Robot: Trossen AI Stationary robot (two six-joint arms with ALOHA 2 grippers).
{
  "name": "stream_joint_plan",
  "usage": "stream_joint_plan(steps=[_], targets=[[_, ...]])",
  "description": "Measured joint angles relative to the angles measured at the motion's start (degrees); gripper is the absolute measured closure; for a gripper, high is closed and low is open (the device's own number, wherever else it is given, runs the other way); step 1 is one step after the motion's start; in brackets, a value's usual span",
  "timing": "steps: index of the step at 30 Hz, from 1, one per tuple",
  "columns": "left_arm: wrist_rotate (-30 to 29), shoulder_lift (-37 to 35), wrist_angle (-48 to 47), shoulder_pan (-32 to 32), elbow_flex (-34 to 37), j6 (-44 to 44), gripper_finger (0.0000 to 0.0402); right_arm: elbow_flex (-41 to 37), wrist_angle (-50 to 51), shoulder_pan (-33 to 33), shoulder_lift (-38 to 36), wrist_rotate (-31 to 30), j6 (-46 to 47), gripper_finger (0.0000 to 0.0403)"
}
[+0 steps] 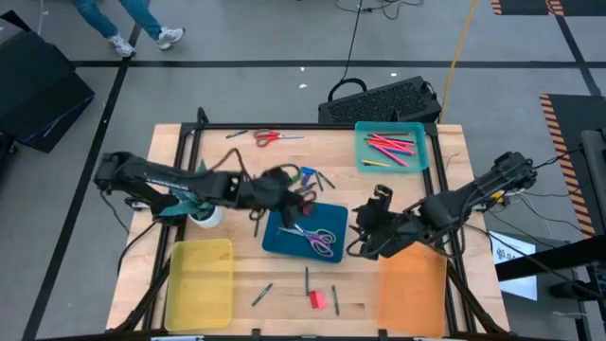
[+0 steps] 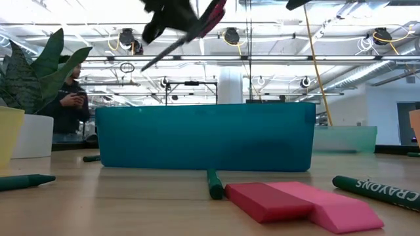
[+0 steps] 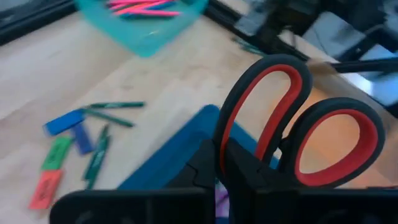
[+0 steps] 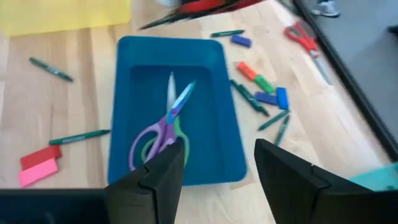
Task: Sort crayons/erasers/pens/pencils in bins
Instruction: Put the black scissors into the blue bin, then put the orange scissors into the blue bin
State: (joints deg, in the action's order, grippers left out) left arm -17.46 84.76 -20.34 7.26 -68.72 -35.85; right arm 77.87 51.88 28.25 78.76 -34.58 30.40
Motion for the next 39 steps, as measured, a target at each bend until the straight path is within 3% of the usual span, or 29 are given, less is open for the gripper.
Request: stream_joint_plan(steps=[5,10,16,24,27,34,39], targets=[[-1.11,9.13,-5.09,5.2,-9.97,5.18,0.0383,0.0,0.7,-0.11,-1.37,-1.47,0.64,0.0213],[-1.08,19.2,-11.33,6.21,-17.25,12.41,0.0382,0.0,0.67,-0.11,-1.38,-1.45,0.67,0.0213],[-1.14,26.3,-12.69,4.57,-18.11,22.36,0.0381,-0.27,0.55,-0.02,-1.1,-1.36,1.54,0.0213],[-0.68,31.02,-12.87,3.09,-18.13,26.34,0.0374,-4.88,-2.12,-0.02,-1.09,-1.25,1.86,0.0213],[-0.65,32.1,-13.34,2.43,-18.13,25.98,0.0341,-6.86,-4.25,-0.02,-1.07,-1.16,0.85,0.0213],[-0.56,30.27,-14.75,1.24,-18.13,25.22,0.0211,-7.78,-5.06,-0.02,-1.1,-1.16,-0.57,0.0213],[-0.67,24.07,-16.57,-1.43,-18.17,25.32,0.017,-7.78,-5.48,-0.02,-1.31,-1.12,-2.64,0.0213]])
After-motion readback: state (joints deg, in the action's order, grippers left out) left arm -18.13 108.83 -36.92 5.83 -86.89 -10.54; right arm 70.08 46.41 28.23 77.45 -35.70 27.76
